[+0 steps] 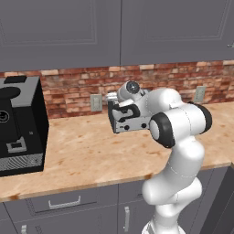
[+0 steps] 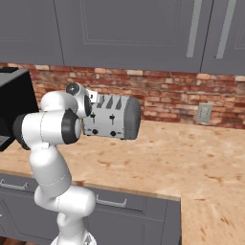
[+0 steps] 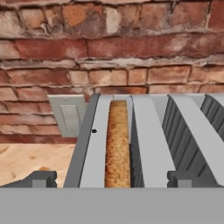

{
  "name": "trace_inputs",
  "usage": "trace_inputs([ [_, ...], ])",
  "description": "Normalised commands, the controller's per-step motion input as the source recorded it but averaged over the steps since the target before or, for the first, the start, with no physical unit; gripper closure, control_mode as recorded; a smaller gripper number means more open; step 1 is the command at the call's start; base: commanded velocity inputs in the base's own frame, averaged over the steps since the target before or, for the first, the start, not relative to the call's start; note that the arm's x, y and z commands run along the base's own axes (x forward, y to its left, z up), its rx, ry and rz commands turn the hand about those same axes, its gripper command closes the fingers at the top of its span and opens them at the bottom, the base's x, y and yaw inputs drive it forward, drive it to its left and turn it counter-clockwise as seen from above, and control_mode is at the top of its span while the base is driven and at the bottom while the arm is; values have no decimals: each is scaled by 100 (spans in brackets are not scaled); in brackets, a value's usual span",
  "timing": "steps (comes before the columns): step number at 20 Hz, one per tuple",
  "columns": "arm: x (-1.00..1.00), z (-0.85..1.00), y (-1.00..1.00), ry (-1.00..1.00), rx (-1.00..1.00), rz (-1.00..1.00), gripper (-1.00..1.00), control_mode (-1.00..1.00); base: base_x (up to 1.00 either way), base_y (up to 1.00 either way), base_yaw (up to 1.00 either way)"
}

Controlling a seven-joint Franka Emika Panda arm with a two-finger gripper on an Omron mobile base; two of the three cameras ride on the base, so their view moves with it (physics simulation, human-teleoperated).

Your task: Start the toaster. Once the lever pops up, take the bread to the plate on the dining counter.

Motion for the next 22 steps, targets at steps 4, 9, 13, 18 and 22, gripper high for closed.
trace_inputs([
  [4,0,0,0,0,1,0,-100,-100,0,0,0],
  [9,3,0,0,0,0,0,-100,-100,0,0,0],
  [13,6,0,0,0,0,0,-100,-100,0,0,0],
  [18,6,0,0,0,0,0,-100,-100,0,0,0],
  [22,3,0,0,0,0,0,-100,-100,0,0,0],
])
